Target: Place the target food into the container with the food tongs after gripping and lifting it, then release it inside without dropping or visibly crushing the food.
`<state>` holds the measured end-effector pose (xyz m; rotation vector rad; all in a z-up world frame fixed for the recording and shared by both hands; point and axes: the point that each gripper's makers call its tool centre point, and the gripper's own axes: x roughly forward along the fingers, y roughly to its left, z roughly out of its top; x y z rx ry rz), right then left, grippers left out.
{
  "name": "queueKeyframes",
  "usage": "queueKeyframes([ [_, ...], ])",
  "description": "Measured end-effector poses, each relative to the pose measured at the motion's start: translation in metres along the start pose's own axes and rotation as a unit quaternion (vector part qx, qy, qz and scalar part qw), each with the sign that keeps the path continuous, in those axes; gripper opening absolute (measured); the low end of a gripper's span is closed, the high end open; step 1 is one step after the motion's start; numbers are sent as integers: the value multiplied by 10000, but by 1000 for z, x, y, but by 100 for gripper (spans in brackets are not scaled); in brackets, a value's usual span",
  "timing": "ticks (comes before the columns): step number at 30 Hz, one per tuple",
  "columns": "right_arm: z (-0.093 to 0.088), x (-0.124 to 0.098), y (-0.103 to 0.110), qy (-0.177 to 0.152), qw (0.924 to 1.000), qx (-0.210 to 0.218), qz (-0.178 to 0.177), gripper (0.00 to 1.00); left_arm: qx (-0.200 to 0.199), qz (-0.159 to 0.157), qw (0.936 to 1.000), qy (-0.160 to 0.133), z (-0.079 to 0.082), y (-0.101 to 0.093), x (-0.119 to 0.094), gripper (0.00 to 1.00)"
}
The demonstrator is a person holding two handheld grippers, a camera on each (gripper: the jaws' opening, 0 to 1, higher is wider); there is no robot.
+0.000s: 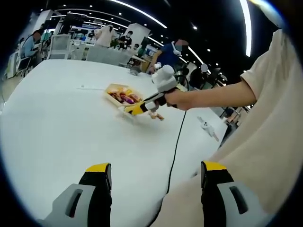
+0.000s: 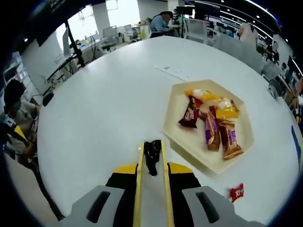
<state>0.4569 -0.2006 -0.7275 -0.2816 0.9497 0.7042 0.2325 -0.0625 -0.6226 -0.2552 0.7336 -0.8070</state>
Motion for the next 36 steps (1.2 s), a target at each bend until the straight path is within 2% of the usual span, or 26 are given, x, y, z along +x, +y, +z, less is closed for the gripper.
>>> queueKeyframes([
  [9,7,2,10,-59,9999,-50,66,22,4,28,10000,-39,-1,-1,-3,77],
  [21,34,-2,19,-299,9994,-90,129,22,-18,76,9999,-100,-3,-2,-6,77],
  [27,47,-6,18,-439,9989,-56,124,22,-5,71,9999,-120,-1,-2,-6,77],
  [36,68,-19,-2,-684,9976,-7,-51,22,21,47,9999,-135,0,-3,-5,77],
])
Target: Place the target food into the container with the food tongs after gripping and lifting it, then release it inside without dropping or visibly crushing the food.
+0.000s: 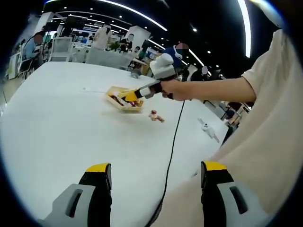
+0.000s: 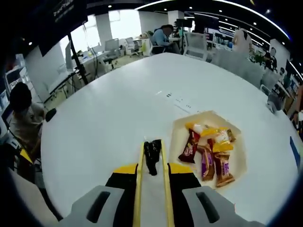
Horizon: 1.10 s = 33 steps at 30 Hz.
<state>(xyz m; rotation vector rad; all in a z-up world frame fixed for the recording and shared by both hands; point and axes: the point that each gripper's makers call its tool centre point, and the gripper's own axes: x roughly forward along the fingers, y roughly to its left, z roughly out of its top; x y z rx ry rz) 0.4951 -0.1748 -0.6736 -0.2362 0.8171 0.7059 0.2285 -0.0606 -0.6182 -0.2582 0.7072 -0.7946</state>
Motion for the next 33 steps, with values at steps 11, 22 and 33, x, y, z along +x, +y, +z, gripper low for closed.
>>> queueKeyframes([
  [11,26,-18,-32,-310,9989,79,-334,22,28,-36,10000,18,1,-1,2,77],
  [22,46,-32,-53,-528,9971,144,-533,22,66,-49,10000,9,4,-1,3,77],
  [33,65,-41,-65,-766,9946,215,-664,22,78,-54,10000,12,5,0,3,77],
])
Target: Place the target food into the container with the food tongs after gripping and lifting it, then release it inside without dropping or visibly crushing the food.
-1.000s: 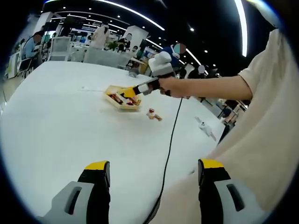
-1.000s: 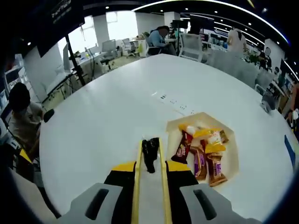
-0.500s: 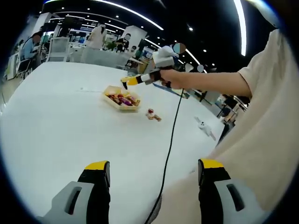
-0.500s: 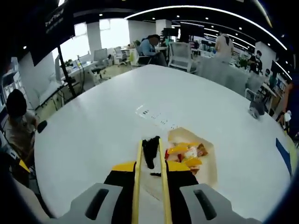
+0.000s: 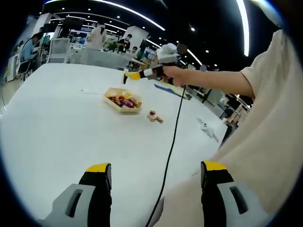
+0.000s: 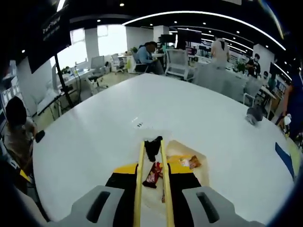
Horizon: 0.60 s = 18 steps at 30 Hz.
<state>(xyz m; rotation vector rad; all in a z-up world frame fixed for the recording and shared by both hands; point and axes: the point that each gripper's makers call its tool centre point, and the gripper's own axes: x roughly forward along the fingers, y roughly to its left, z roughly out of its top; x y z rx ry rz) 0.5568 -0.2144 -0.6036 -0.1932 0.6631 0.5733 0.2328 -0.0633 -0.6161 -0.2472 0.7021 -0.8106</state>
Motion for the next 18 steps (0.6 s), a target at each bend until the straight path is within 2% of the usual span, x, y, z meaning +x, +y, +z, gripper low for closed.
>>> queueKeyframes([
  [10,11,-8,-18,-156,9997,101,-171,22,15,-17,10000,-4,0,-1,1,77],
  [18,12,-11,-26,-230,9992,210,-243,22,26,-29,10000,9,0,-1,1,77],
])
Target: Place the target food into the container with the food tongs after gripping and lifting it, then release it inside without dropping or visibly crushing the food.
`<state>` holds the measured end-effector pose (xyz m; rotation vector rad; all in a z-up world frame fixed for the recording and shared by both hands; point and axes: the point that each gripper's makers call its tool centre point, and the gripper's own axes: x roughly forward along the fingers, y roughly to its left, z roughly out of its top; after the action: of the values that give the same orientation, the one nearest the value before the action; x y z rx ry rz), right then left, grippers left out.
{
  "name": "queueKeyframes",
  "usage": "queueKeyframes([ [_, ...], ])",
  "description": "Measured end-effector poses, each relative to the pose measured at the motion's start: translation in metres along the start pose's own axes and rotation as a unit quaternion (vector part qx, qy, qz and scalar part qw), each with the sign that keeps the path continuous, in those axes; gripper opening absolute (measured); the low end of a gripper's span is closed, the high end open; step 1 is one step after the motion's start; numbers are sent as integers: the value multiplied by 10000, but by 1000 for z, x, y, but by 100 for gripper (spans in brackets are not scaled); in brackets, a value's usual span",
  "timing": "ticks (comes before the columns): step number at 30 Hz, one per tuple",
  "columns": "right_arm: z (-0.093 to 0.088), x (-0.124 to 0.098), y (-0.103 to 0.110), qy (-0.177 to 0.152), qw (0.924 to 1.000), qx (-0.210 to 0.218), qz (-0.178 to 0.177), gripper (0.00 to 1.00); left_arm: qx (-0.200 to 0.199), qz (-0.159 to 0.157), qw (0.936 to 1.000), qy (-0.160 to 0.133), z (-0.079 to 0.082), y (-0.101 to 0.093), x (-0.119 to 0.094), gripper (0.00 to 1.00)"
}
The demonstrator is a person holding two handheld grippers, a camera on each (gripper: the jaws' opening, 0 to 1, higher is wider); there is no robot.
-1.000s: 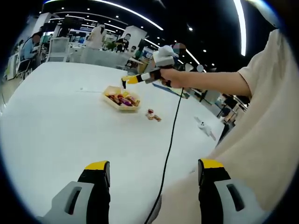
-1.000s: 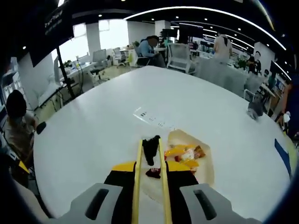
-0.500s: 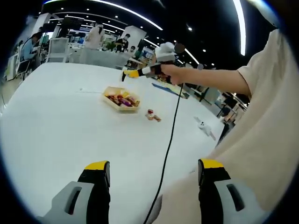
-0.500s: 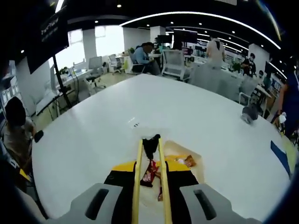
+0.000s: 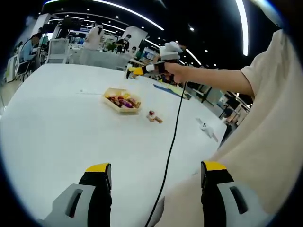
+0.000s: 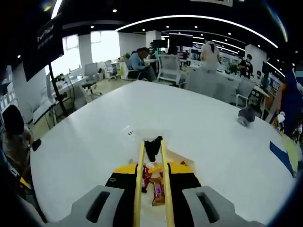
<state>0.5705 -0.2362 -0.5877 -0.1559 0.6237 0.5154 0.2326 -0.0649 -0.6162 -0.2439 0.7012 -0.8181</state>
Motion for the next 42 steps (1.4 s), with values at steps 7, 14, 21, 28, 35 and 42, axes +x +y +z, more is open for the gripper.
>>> queueKeyframes([
  [7,-2,-1,-4,-9,10000,58,-51,23,-8,4,10000,5,-1,0,0,77],
  [14,-3,-2,-8,-33,9999,86,-117,23,-10,1,10000,11,-2,-2,0,77],
  [21,0,-3,-10,-95,9998,124,-139,24,-3,-8,10000,17,-3,-2,0,77],
  [28,-4,-5,-11,-89,9997,155,-144,25,1,-9,10000,22,-4,-3,0,77],
  [35,-7,-11,-11,-112,9997,188,-129,25,30,-33,10000,23,-3,-5,0,77],
  [42,-11,-16,-14,-127,9995,230,-157,26,57,-47,10000,17,-1,-6,0,77],
])
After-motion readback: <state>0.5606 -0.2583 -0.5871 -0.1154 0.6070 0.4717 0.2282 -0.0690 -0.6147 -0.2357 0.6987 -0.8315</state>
